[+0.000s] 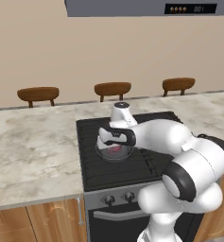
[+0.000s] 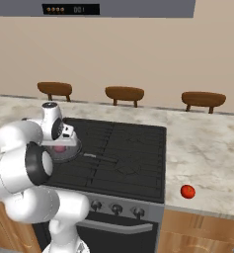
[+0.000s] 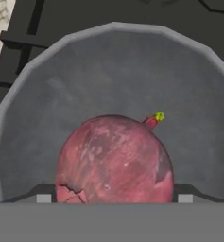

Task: Place the pan on the front left burner on the stove. Then place the tomato and the onion in the pan and turn on the front left burner.

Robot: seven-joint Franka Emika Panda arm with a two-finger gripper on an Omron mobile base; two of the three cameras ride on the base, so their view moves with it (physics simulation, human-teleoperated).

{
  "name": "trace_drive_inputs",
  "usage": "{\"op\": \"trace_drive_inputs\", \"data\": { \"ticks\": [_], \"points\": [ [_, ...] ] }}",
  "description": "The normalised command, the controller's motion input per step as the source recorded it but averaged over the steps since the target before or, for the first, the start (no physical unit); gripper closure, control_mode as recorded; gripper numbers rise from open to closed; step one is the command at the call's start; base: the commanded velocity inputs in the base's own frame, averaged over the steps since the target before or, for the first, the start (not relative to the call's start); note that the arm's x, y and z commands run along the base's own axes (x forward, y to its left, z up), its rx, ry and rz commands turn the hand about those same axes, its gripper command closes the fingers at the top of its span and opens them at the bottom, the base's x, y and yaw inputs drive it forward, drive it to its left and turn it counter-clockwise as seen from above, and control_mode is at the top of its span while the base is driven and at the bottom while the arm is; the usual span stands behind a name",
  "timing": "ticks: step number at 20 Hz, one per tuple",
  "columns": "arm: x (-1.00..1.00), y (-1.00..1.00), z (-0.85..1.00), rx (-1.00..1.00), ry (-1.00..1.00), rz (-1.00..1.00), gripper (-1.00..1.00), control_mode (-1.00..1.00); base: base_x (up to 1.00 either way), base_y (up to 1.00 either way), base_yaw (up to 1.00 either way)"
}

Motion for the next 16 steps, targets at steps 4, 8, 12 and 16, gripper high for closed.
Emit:
{"op": "trace_drive_inputs", "data": {
  "ticks": [4, 8, 12, 16],
  "points": [
    [-0.03, -0.02, 0.13, 0.0, 0.0, 0.0, -1.0, -1.0, 0.0, 0.0, 0.0],
    [0.0, 0.0, 0.32, 0.0, 0.0, 0.0, -1.0, -1.0, 0.0, 0.0, 0.0],
    [-0.14, 0.0, 0.93, 0.0, -0.04, 0.0, -1.0, -1.0, 0.0, 0.0, 0.0],
    [-0.32, -0.16, 0.77, 0.0, 0.0, -0.03, -1.0, -1.0, 0.0, 0.0, 0.0]
  ]
}}
